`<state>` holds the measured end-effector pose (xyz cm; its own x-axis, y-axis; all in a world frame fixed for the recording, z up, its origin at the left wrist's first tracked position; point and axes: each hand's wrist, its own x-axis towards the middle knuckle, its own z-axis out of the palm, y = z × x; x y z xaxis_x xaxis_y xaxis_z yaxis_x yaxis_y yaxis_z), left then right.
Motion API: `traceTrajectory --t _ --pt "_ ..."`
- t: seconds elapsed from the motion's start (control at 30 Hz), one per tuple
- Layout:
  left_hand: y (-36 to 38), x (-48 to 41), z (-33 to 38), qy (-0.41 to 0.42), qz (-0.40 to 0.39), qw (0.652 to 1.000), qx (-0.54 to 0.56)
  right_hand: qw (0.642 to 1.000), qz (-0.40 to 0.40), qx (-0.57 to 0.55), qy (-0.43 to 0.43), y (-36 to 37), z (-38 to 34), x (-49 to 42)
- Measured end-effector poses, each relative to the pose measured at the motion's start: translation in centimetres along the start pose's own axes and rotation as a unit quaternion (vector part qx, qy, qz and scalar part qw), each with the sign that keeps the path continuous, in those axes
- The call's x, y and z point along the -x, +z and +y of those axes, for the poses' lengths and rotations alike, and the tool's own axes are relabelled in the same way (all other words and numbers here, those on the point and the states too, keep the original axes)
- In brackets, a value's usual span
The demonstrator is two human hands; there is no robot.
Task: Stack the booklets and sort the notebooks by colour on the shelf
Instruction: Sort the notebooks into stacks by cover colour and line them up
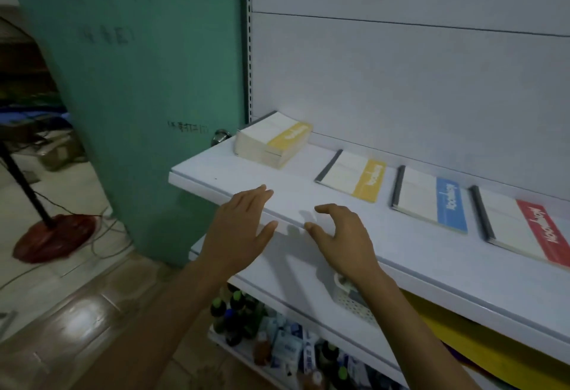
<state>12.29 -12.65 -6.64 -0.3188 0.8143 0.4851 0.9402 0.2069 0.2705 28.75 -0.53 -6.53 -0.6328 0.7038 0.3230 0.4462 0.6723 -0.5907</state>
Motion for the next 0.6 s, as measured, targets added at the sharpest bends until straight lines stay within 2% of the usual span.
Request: traceTrajectory --t 0.07,0.17,0.3,0.4,0.6 --pt "-0.2 -0.2 -1.8 -0.015 0.014 1.0 0.013 0.999 -0.011 -0.033 0.004 1.3 -1.2 -1.5" --pt "0.3 -1.0 -3.9 -0.024 0.019 0.999 0.026 0.989 -0.018 -0.144 0.044 3.4 -2.2 -4.2" --pt "1.3 -4.0 -6.9 -0.012 0.01 1.0 0.023 0.952 0.001 -0.276 0.133 6.0 -2.5 -9.6" --pt "1.9 -7.8 -8.7 -0.007 0.009 1.0 0.001 0.926 0.025 -0.331 0.179 7.2 -2.1 -14.3" --pt "3.9 -16.7 -10.1 0.069 -0.016 0.997 -0.037 0.871 0.065 -0.414 0.257 8.6 -0.4 -21.4"
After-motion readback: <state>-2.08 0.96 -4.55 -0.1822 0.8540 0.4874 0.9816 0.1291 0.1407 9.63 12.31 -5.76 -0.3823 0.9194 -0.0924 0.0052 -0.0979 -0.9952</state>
